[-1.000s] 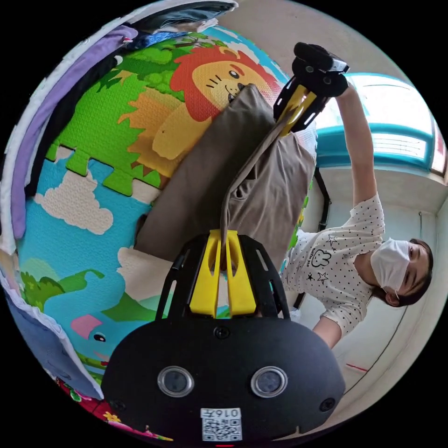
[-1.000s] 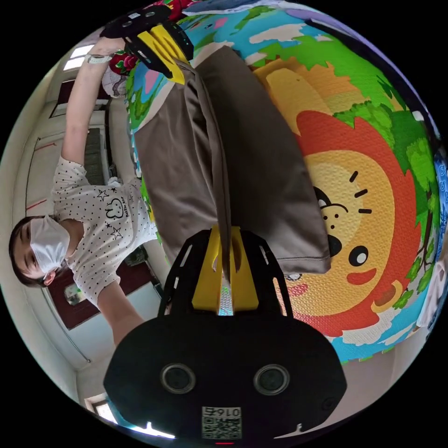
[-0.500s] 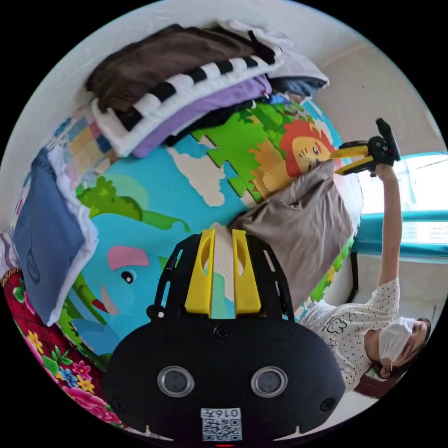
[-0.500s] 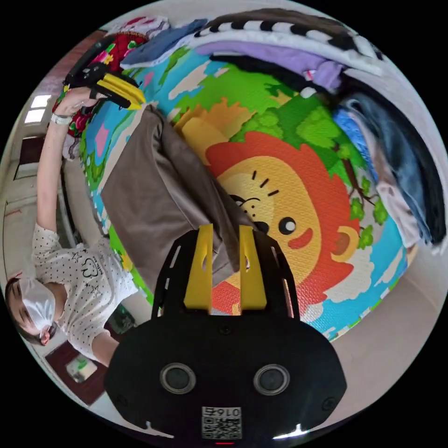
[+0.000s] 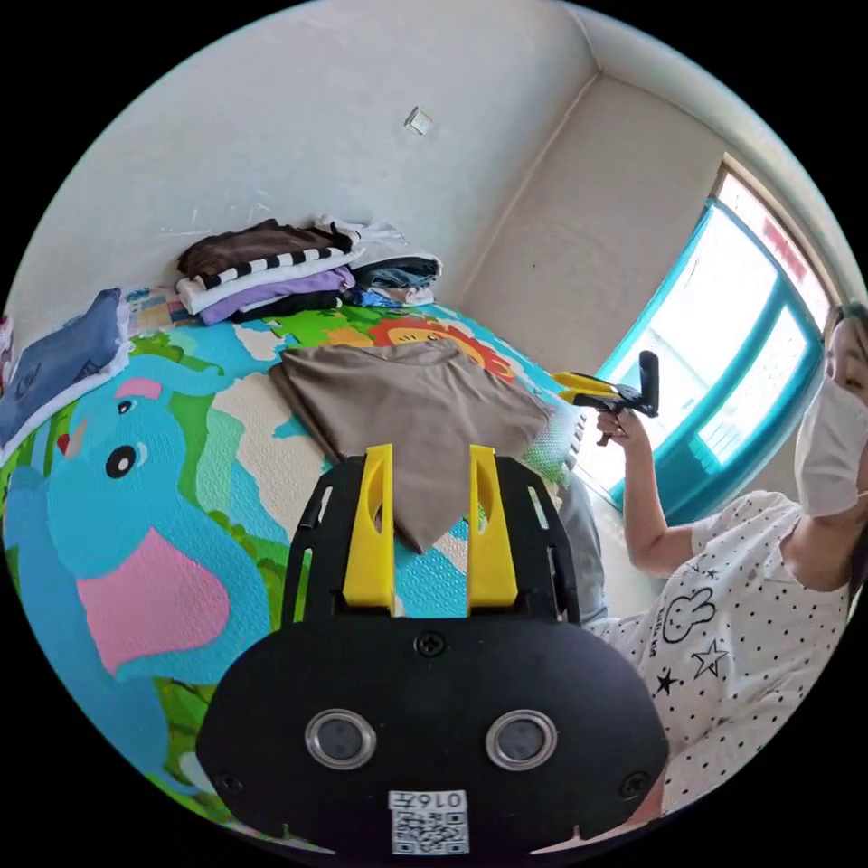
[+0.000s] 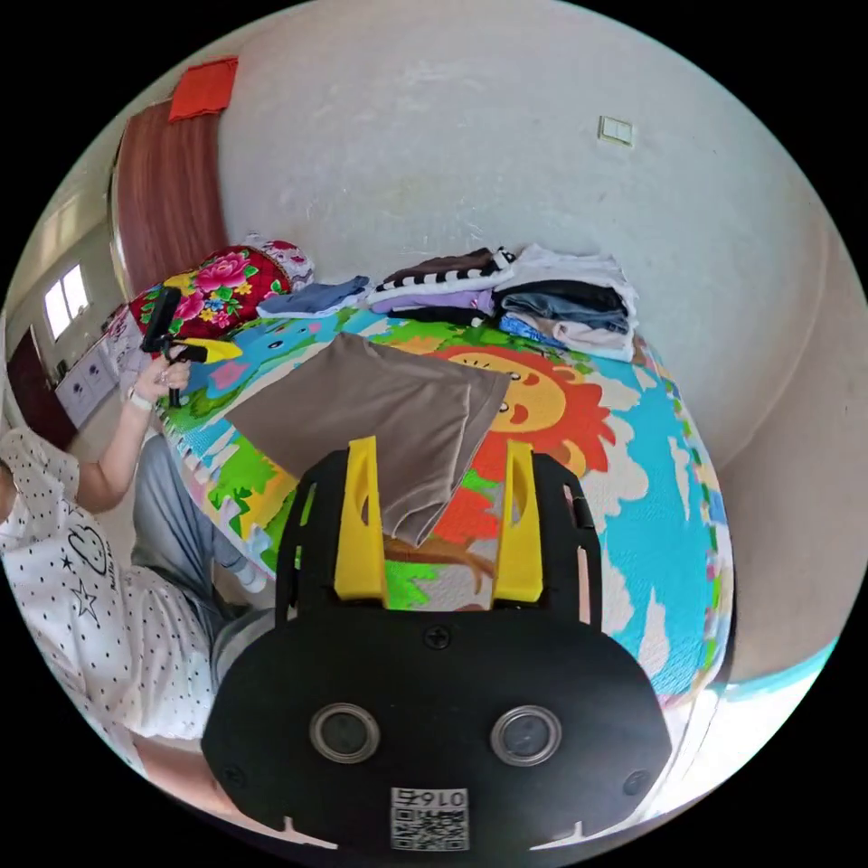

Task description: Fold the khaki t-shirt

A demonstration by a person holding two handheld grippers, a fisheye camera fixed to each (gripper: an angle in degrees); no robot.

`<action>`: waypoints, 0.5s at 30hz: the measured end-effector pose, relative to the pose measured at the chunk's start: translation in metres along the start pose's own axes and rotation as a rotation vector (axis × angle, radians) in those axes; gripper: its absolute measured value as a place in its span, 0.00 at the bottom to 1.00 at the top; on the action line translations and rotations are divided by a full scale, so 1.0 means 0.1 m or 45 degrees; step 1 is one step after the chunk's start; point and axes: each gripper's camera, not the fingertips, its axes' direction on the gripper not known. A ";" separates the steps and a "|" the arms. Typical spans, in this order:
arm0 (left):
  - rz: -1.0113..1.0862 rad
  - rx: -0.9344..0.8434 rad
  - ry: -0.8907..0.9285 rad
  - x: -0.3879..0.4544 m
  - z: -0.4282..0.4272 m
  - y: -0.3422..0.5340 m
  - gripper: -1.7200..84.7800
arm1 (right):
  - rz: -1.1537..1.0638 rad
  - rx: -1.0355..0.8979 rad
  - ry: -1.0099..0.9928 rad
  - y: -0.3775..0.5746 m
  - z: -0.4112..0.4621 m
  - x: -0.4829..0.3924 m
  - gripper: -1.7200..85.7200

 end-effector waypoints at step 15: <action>-0.274 0.084 -0.022 -0.06 0.07 1.13 0.13 | 0.074 0.118 -0.055 1.29 -0.44 0.07 0.18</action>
